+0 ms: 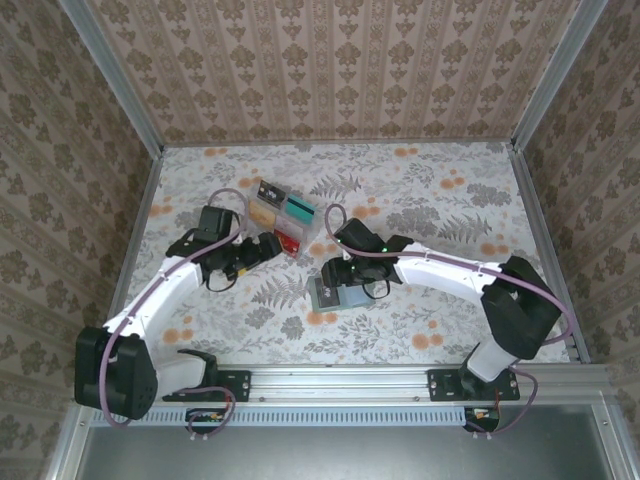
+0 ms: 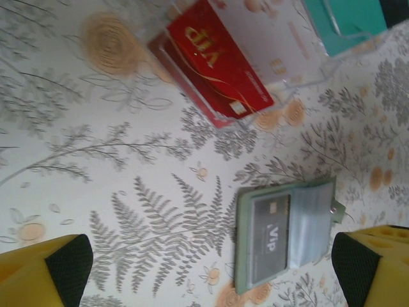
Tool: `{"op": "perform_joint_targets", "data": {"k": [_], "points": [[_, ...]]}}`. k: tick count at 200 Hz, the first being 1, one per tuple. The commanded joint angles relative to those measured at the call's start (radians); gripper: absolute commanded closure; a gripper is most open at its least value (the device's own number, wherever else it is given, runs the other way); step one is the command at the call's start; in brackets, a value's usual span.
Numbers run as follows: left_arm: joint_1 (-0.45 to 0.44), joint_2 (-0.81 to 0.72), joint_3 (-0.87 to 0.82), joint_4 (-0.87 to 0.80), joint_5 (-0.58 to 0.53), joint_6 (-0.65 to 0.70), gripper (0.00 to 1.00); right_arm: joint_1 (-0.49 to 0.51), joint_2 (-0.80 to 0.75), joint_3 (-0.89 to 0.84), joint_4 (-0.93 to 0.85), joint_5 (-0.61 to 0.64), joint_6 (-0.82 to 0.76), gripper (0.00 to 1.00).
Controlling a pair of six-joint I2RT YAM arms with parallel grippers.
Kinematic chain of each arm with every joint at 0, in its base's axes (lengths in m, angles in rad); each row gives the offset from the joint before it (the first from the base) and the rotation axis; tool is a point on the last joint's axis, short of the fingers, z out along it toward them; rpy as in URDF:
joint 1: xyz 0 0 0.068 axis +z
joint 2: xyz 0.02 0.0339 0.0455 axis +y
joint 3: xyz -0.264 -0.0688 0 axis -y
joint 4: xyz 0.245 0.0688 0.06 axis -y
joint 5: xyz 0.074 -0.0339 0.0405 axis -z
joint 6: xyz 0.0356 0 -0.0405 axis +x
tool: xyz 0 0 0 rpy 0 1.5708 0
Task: Take the credit cards out of the card holder
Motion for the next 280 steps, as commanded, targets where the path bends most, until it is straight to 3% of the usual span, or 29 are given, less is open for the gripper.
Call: {"op": "perform_joint_targets", "data": {"k": [1, 90, 145, 230, 280], "points": [[-0.040, 0.017, 0.012, 0.046, -0.015, -0.047, 0.00, -0.019, 0.050, -0.011, 0.066, -0.101, 0.068, 0.46], [-0.193, 0.163, 0.065, 0.075, -0.038, -0.095, 0.04, -0.083, 0.148, -0.066, 0.168, -0.186, 0.112, 0.63], [-0.256, 0.256, 0.102, 0.083, -0.039, -0.113, 0.11, -0.098, 0.156, -0.087, 0.167, -0.178, 0.113, 0.73], [-0.335, 0.355, 0.083, 0.163, 0.003, -0.200, 0.59, -0.137, 0.172, -0.111, 0.227, -0.274, 0.112, 0.82], [-0.372, 0.420, 0.088, 0.188, 0.009, -0.221, 0.72, -0.141, 0.176, -0.117, 0.223, -0.303, 0.098, 0.81]]}}
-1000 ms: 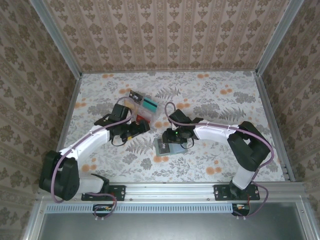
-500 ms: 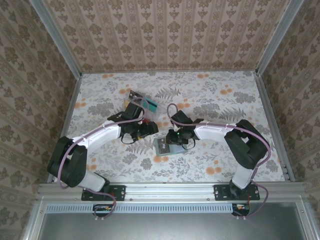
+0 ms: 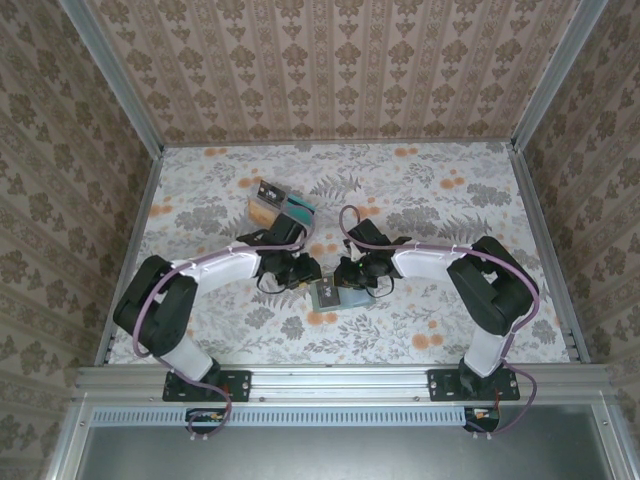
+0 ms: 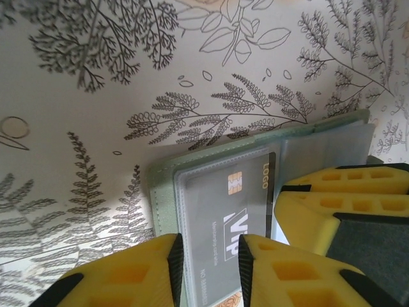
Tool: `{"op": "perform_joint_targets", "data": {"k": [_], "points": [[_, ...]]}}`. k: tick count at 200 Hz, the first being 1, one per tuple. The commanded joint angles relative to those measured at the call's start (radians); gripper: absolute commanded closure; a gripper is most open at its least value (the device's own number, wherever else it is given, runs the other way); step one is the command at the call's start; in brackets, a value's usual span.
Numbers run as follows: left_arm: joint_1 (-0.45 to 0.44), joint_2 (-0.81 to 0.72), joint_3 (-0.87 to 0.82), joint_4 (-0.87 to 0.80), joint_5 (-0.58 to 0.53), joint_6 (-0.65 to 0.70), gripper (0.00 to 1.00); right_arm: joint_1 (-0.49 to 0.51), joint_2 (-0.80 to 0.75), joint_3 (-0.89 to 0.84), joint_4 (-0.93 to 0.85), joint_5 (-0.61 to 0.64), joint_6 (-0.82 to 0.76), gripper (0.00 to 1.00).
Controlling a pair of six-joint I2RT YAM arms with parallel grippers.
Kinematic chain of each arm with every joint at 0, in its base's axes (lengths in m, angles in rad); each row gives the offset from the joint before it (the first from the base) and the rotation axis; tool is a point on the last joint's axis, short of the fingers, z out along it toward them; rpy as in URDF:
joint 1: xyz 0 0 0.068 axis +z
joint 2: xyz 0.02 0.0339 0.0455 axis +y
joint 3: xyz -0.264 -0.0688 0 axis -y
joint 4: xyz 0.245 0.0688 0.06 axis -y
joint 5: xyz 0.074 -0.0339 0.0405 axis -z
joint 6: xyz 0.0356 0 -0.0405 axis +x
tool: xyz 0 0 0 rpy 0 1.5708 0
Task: Take the credit cards out of the card holder
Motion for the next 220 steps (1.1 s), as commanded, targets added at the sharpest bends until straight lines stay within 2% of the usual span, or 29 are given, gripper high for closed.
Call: {"op": "perform_joint_targets", "data": {"k": [1, 69, 103, 164, 220], "points": [[-0.015, 0.024, 0.004, 0.022, 0.014, -0.023, 0.72, -0.003, 0.015, -0.016, 0.000, -0.034, -0.013, 0.81], [-0.025, 0.071, -0.018, 0.046, 0.022, -0.053, 0.82, -0.003, 0.029, -0.015, -0.018, -0.023, -0.020, 0.80], [-0.023, 0.091, -0.029, 0.041, 0.018, -0.057, 0.84, -0.003, 0.031, -0.017, -0.010, -0.030, -0.021, 0.80], [-0.024, 0.114, -0.059, 0.053, 0.013, -0.057, 0.86, -0.026, 0.017, -0.048, 0.126, -0.184, 0.022, 0.82], [-0.023, 0.114, -0.081, 0.053, 0.000, -0.061, 0.86, -0.056, -0.018, -0.087, 0.191, -0.230, 0.053, 0.89]]}}
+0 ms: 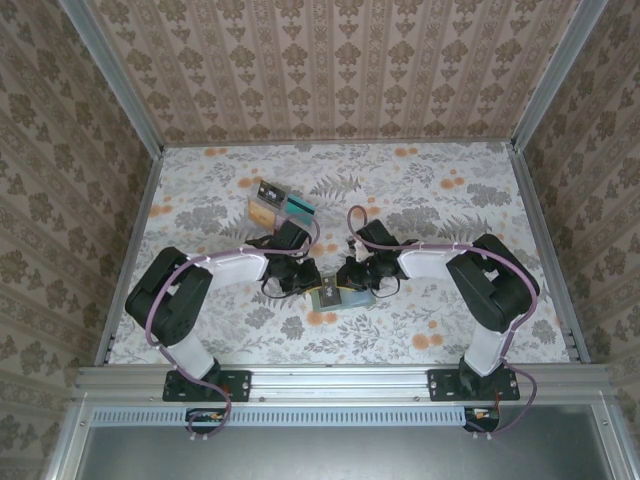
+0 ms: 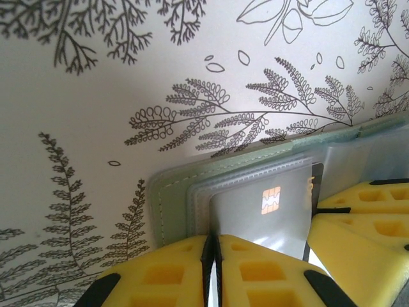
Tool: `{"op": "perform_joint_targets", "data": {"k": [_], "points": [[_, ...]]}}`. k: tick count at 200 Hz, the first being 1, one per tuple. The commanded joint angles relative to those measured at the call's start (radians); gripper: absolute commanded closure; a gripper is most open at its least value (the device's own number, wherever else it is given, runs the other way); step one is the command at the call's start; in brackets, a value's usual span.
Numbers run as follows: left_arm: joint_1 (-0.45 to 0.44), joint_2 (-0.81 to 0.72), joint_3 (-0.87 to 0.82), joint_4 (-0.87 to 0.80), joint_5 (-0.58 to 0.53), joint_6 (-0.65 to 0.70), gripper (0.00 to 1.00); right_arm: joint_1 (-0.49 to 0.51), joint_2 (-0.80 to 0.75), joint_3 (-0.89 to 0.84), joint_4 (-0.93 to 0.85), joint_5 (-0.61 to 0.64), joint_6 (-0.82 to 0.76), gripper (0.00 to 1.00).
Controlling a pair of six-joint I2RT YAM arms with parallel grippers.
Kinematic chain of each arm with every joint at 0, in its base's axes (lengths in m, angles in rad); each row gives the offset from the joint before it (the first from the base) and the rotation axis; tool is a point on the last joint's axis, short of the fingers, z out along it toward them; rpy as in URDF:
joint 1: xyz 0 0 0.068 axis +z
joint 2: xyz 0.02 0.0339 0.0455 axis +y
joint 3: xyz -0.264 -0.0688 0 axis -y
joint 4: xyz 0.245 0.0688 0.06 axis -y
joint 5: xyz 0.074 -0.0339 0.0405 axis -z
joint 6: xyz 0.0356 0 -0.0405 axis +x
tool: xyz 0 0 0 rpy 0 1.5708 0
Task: Take the credit cards out of the card holder
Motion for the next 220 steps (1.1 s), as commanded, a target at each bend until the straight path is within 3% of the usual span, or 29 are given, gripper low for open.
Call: {"op": "perform_joint_targets", "data": {"k": [1, 24, 52, 88, 154, 220], "points": [[-0.006, 0.037, -0.045, -0.030, -0.016, -0.016, 0.86, -0.003, -0.028, -0.018, 0.072, -0.072, 0.024, 0.89], [-0.003, 0.030, -0.042, -0.037, -0.016, -0.012, 0.84, -0.010, -0.042, -0.026, 0.065, -0.058, 0.015, 0.95], [0.015, -0.020, -0.034, -0.055, -0.029, 0.006, 0.78, -0.023, -0.078, -0.041, 0.032, -0.024, 0.004, 0.96], [0.022, -0.016, -0.013, -0.062, -0.009, 0.028, 0.77, -0.033, -0.095, -0.049, -0.007, 0.015, -0.018, 0.96], [0.023, 0.021, -0.019, -0.052, 0.005, 0.031, 0.81, -0.025, -0.021, -0.033, 0.015, -0.043, -0.009, 0.78], [0.023, 0.029, -0.010, -0.082, -0.006, 0.051, 0.84, -0.021, 0.010, -0.018, 0.038, -0.085, -0.011, 0.78]]}}
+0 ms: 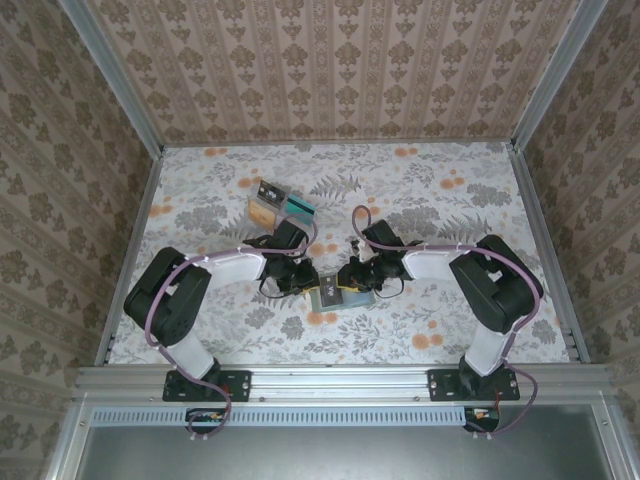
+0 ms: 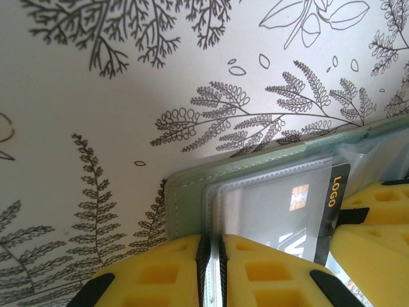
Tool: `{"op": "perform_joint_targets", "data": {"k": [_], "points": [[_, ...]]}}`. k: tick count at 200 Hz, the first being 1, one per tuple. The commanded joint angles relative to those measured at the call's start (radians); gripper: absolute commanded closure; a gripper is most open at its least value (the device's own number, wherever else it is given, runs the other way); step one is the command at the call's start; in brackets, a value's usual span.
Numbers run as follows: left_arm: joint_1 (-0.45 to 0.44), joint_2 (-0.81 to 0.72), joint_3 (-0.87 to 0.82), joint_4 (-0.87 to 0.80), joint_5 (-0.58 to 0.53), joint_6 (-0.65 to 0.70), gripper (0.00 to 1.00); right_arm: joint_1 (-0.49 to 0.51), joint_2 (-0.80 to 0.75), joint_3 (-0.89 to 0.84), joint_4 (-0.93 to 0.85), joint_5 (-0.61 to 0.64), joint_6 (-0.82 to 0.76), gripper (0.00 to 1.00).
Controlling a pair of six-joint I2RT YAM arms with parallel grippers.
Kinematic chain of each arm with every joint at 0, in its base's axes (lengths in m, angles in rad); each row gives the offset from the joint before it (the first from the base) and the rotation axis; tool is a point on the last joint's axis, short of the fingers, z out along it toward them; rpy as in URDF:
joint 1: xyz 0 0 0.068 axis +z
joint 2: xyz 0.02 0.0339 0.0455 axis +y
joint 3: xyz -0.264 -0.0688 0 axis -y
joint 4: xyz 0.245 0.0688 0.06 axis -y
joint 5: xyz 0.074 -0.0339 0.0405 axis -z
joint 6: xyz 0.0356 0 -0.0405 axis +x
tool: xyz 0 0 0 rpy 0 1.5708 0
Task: Take the credit cards out of the card holder
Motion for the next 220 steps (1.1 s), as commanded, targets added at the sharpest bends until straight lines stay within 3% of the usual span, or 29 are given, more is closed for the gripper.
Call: {"op": "perform_joint_targets", "data": {"k": [1, 80, 107, 154, 220], "points": [[0.004, 0.035, -0.007, -0.065, -0.010, 0.030, 0.84, 0.007, 0.023, 0.014, 0.008, -0.036, -0.006, 0.78], [0.004, 0.043, -0.001, -0.064, -0.007, 0.027, 0.85, 0.007, 0.047, 0.025, 0.014, -0.047, -0.010, 0.79], [0.004, 0.044, -0.003, -0.071, -0.010, 0.024, 0.85, 0.004, 0.044, 0.032, -0.007, -0.045, -0.031, 0.85], [0.008, 0.017, -0.021, -0.070, -0.014, 0.021, 0.85, -0.030, -0.050, 0.024, -0.152, 0.034, -0.147, 0.98], [0.015, -0.040, -0.006, -0.046, 0.013, 0.029, 0.84, -0.095, -0.193, -0.058, -0.134, 0.034, -0.222, 1.00]]}}
